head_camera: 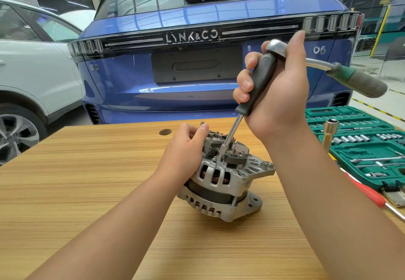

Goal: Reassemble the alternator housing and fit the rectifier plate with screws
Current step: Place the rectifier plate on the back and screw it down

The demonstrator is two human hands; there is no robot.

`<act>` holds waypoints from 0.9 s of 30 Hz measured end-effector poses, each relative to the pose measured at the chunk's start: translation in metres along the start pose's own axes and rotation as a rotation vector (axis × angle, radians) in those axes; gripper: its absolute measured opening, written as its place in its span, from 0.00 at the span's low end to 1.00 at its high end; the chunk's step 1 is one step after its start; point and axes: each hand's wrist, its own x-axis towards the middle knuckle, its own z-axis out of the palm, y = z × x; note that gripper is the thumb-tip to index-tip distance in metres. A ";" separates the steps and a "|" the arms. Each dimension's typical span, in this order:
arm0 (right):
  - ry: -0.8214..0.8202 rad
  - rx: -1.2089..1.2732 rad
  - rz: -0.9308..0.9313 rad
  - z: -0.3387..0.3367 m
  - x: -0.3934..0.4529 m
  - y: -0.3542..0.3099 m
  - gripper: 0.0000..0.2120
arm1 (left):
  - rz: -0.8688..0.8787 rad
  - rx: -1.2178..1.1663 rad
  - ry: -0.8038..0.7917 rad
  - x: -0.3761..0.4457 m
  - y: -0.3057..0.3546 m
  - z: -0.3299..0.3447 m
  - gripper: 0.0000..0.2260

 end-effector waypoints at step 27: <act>-0.054 0.016 0.212 0.000 0.020 0.002 0.20 | 0.375 0.047 0.222 -0.011 0.006 0.000 0.11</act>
